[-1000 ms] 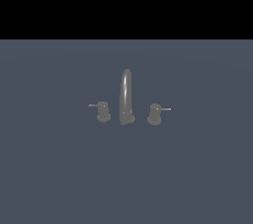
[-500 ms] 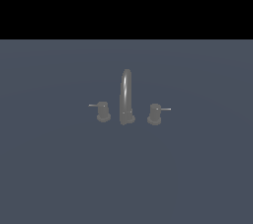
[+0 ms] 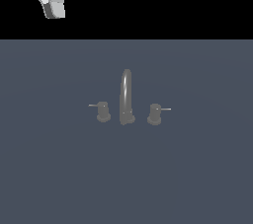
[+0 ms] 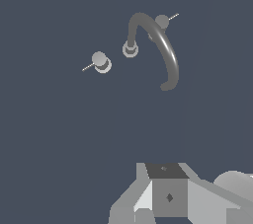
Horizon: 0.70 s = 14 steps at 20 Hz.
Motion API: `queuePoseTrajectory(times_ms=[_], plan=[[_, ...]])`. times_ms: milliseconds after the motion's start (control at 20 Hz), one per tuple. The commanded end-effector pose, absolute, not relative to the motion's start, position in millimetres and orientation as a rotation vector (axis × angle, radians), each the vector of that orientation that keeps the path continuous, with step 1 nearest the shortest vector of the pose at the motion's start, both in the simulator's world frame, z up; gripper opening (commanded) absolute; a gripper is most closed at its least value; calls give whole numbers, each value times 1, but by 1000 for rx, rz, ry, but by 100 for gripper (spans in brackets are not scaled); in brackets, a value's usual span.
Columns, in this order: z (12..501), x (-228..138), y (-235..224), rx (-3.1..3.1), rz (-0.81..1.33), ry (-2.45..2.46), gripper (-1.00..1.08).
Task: Turn on the faucet by rotating a designated handle.
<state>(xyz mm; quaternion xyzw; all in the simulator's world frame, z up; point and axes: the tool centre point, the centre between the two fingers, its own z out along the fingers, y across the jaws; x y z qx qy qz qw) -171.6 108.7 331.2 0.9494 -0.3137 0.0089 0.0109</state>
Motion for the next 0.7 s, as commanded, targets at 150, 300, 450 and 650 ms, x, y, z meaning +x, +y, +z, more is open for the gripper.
queuePoseTrajectory(times_ms=[150,300,450,650], plan=[[301,-151,121,2907,24,-1148,-100],[286,-139,127,2874,21,-1234,-100],[271,-128,131,2841,19,-1316,-100],[252,-113,136,2794,16,-1418,-100]])
